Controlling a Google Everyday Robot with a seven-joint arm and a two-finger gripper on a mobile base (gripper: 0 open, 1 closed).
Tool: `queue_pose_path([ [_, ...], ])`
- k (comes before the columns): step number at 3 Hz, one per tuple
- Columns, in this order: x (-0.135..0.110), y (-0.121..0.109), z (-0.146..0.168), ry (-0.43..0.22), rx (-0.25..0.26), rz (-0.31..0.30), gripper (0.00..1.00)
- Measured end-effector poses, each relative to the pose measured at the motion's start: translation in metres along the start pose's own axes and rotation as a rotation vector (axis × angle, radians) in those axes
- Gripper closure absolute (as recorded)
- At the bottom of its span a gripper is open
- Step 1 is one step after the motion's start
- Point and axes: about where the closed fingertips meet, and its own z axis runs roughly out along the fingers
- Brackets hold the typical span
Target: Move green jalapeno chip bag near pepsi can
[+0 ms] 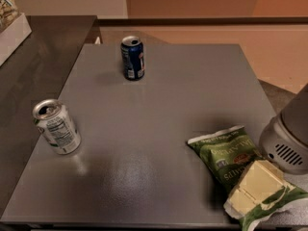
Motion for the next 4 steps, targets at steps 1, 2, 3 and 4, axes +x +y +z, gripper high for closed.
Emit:
queue_pose_path([
  [1, 0.004, 0.001, 0.003, 0.005, 0.006, -0.005, 0.17],
  [2, 0.006, 0.002, 0.003, 0.003, 0.007, -0.01, 0.41],
  [3, 0.003, 0.001, -0.003, -0.009, 0.012, -0.021, 0.64],
  [4, -0.009, -0.004, -0.021, -0.036, 0.038, -0.055, 0.87],
])
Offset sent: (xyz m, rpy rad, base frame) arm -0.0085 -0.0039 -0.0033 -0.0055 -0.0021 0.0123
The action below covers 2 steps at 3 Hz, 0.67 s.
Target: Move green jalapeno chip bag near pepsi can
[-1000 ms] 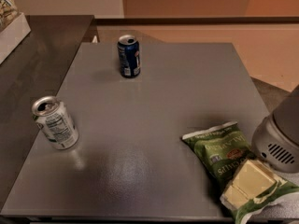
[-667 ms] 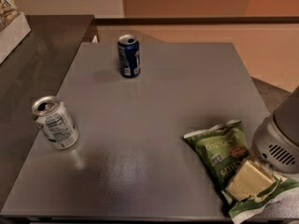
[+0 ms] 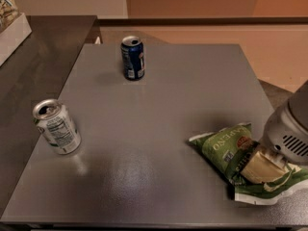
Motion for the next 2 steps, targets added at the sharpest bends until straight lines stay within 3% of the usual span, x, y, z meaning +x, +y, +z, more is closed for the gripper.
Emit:
queue_pose_path([
  [1, -0.024, -0.009, -0.017, -0.033, 0.026, -0.049, 1.0],
  [2, -0.056, -0.018, -0.032, -0.071, 0.048, -0.114, 1.0],
])
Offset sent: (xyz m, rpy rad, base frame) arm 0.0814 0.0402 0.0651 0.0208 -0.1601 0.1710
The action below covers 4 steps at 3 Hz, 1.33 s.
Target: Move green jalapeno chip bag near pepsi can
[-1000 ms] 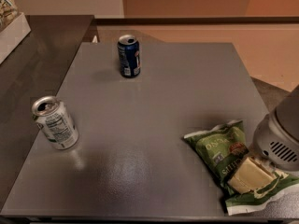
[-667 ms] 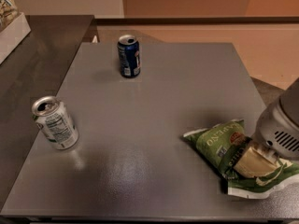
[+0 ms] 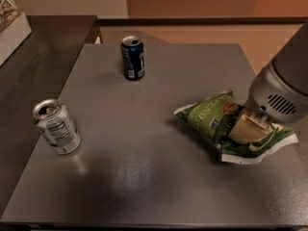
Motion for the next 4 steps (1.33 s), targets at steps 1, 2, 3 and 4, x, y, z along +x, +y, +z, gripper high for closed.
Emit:
queue_pose_path([
  [1, -0.035, -0.014, -0.006, -0.033, 0.019, -0.054, 1.0],
  [2, -0.074, -0.03, -0.005, -0.074, 0.031, -0.105, 1.0],
  [3, -0.107, -0.044, 0.006, -0.094, 0.034, -0.162, 1.0],
  [4, -0.132, -0.052, 0.023, -0.091, 0.034, -0.23, 1.0],
])
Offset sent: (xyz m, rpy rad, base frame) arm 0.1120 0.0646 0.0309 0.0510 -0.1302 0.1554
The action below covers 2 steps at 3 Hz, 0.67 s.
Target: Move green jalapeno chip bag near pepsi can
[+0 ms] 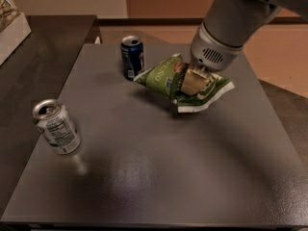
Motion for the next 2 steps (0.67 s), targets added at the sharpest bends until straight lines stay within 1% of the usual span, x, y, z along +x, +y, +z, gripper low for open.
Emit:
queue_pose_path([
  [1, -0.014, -0.01, 0.02, 0.016, 0.006, -0.063, 1.0],
  [2, -0.022, -0.017, 0.037, 0.029, 0.014, -0.1, 0.82],
])
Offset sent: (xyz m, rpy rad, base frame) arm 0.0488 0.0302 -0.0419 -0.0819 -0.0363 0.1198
